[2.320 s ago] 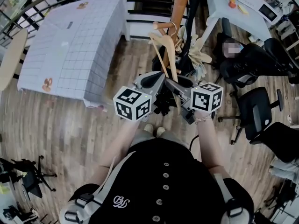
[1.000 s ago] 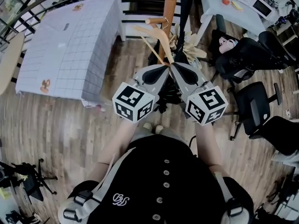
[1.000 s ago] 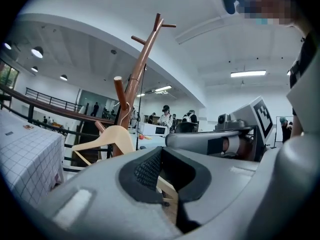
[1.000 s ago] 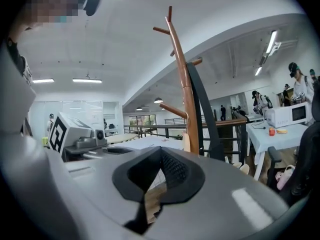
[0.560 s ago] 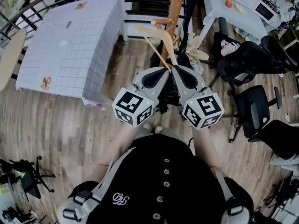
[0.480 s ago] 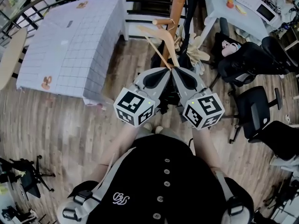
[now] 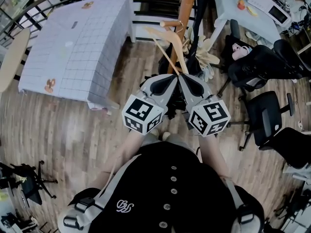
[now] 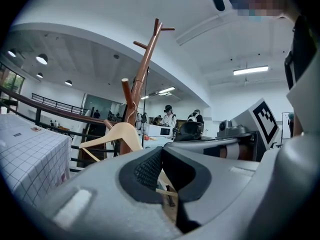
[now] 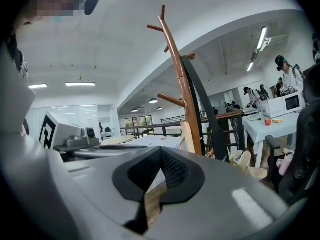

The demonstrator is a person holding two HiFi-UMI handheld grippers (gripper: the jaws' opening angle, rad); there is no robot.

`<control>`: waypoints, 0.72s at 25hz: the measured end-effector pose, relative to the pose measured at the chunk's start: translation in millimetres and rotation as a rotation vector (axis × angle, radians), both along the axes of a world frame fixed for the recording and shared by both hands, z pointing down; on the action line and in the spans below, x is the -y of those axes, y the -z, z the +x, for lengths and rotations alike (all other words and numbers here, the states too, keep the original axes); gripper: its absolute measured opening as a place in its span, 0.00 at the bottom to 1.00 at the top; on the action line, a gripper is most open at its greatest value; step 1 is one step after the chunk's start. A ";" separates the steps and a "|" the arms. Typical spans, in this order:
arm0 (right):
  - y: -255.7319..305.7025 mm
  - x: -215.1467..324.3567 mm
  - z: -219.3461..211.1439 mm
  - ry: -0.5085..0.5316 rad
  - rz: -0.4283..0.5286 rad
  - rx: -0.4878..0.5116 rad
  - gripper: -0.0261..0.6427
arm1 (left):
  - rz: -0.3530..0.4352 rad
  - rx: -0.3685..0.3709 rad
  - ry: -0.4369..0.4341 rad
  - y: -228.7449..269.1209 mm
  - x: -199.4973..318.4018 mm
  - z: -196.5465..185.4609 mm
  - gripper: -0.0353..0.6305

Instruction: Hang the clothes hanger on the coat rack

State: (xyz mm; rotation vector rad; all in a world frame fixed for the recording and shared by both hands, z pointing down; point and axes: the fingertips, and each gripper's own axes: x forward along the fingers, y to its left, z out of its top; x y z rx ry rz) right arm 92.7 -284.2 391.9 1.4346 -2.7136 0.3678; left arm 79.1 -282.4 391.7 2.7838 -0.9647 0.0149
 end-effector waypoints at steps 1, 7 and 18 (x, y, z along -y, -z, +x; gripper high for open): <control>-0.6 -0.3 -0.8 0.003 -0.004 0.006 0.04 | 0.000 0.002 0.002 -0.4 0.2 -0.6 0.04; -6.5 1.6 -2.1 0.008 -0.007 -0.026 0.04 | 0.008 0.020 0.026 -2.2 5.5 -4.3 0.04; -8.7 3.6 -2.6 0.012 0.014 -0.094 0.04 | -0.002 0.017 0.032 -6.5 10.1 -7.4 0.04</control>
